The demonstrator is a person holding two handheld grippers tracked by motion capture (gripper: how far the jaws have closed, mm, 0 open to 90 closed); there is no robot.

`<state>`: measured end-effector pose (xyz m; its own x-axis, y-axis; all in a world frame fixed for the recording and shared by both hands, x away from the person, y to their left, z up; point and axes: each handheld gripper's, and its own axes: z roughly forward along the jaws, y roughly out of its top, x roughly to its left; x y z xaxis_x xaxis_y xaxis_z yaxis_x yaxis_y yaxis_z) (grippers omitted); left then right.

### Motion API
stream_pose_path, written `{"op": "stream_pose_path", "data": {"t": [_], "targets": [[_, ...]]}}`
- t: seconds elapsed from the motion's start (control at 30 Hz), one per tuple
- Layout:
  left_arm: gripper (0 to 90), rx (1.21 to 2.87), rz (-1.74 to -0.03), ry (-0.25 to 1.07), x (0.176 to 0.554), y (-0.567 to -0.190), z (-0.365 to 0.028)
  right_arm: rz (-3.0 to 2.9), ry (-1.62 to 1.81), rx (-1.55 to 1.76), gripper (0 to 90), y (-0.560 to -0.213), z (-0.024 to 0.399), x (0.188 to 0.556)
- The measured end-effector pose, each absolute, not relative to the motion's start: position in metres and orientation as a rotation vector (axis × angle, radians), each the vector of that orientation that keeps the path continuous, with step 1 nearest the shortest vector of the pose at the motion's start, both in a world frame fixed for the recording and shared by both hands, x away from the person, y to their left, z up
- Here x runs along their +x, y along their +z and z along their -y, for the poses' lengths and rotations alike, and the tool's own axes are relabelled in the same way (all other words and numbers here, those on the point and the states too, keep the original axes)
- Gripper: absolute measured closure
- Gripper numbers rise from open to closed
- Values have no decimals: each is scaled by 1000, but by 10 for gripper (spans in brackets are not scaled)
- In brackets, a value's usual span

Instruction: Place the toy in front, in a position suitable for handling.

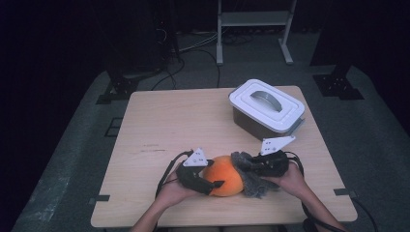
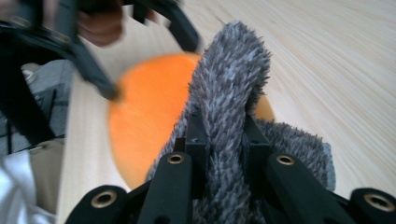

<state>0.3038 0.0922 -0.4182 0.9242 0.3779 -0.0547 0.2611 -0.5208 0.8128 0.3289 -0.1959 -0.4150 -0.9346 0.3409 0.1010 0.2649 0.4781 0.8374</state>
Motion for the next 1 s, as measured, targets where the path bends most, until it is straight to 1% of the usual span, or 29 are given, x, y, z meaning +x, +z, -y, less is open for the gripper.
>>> {"op": "stream_pose_path", "data": {"t": [0.1, 0.2, 0.27, 0.33, 0.43, 0.5, 0.6, 0.7, 0.73, 0.77, 0.83, 0.93, 1.0], "targets": [[191, 2156, -468, 139, 305, -421, -97, -2611, 1480, 611, 768, -421, 207, 333], [290, 2170, -462, 134, 306, -427, -96, -2607, 1473, 605, 769, -417, 206, 332], [329, 2164, -475, 149, 306, -425, -93, -2596, 1477, 562, 769, -410, 200, 328], [339, 2161, -485, 161, 307, -424, -90, -2591, 1478, 506, 769, -402, 191, 323], [337, 2156, -494, 164, 308, -425, -88, -2592, 1435, 429, 769, -395, 179, 316], [318, 2149, -497, 154, 310, -426, -90, -2600, 1390, 413, 772, -396, 178, 316], [257, 2133, -482, 137, 309, -423, -93, -2607, 1362, 455, 774, -402, 187, 320], [211, 2143, -483, 117, 309, -423, -96, -2592, 1376, 524, 774, -408, 203, 325], [208, 2148, -493, 112, 310, -425, -96, -2589, 1368, 539, 774, -409, 206, 326], [216, 2148, -500, 103, 311, -427, -95, -2592, 1361, 552, 774, -410, 209, 327], [269, 2151, -489, 104, 311, -429, -92, -2605, 1348, 556, 774, -410, 209, 325], [384, 2147, -473, 131, 311, -427, -91, -2599, 1352, 487, 774, -398, 200, 318], [411, 2134, -474, 132, 311, -425, -89, -2601, 1355, 426, 774, -389, 190, 313]]}}
